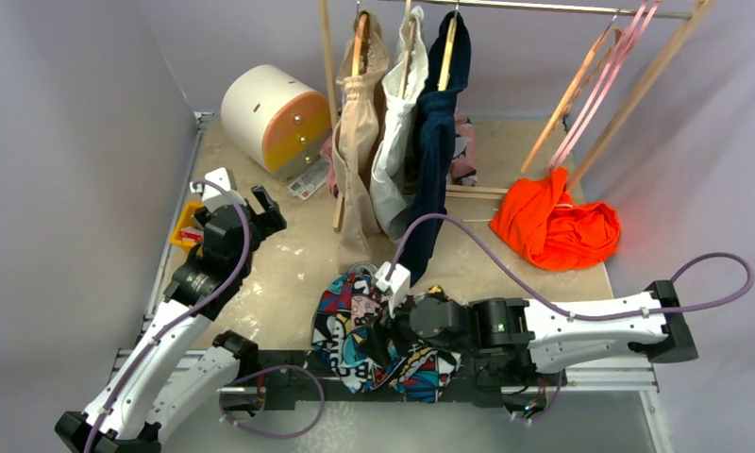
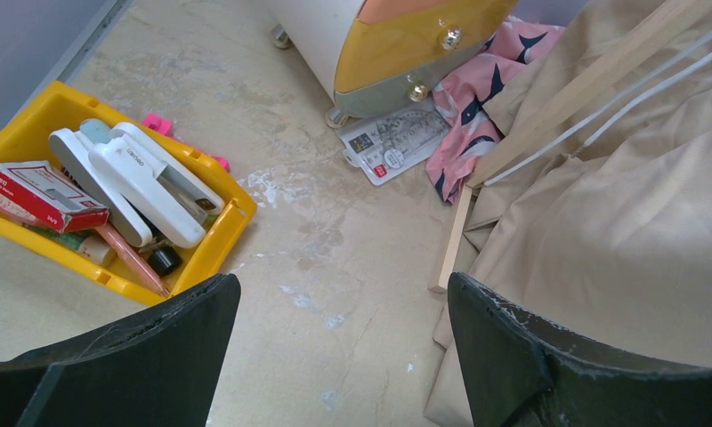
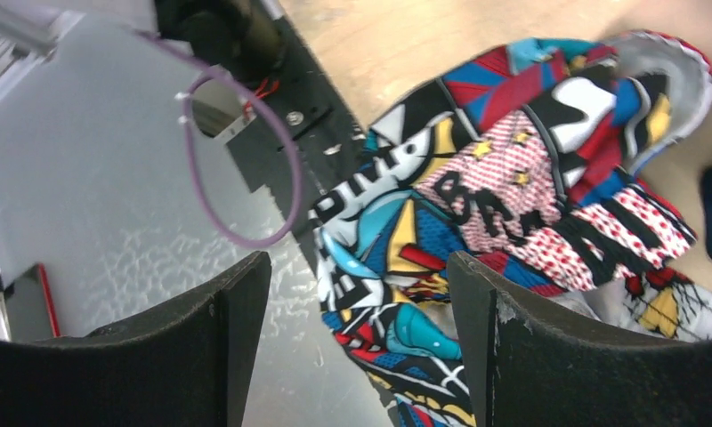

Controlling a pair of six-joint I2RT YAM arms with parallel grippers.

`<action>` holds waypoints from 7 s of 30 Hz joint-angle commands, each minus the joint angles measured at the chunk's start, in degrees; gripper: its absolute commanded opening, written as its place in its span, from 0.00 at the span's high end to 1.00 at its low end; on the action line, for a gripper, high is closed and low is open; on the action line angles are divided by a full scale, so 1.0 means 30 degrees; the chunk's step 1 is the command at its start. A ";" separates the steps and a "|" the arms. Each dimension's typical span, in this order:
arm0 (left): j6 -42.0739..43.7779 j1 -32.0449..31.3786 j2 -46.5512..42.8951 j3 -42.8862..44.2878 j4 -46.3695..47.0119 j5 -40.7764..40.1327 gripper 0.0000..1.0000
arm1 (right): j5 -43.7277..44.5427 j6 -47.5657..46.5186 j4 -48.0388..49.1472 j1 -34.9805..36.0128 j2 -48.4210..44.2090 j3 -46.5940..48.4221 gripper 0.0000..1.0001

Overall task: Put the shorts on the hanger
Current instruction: Adjust the shorts at the center of the board.

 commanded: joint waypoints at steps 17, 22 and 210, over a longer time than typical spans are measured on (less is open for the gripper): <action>0.0226 -0.0026 -0.0065 -0.0092 0.0778 0.0177 0.14 | -0.0526 0.6757 0.3214 -0.5870 -0.1191 -0.5387 0.26; 0.0226 -0.0043 -0.0051 -0.0115 0.0748 0.0198 0.14 | -0.0323 0.6996 0.3131 -0.6343 -0.0638 -0.5404 0.27; 0.1301 -0.0555 -0.1297 0.3183 0.0346 1.8127 0.07 | -0.8551 -0.9717 0.4428 -0.9362 0.0423 0.4622 1.00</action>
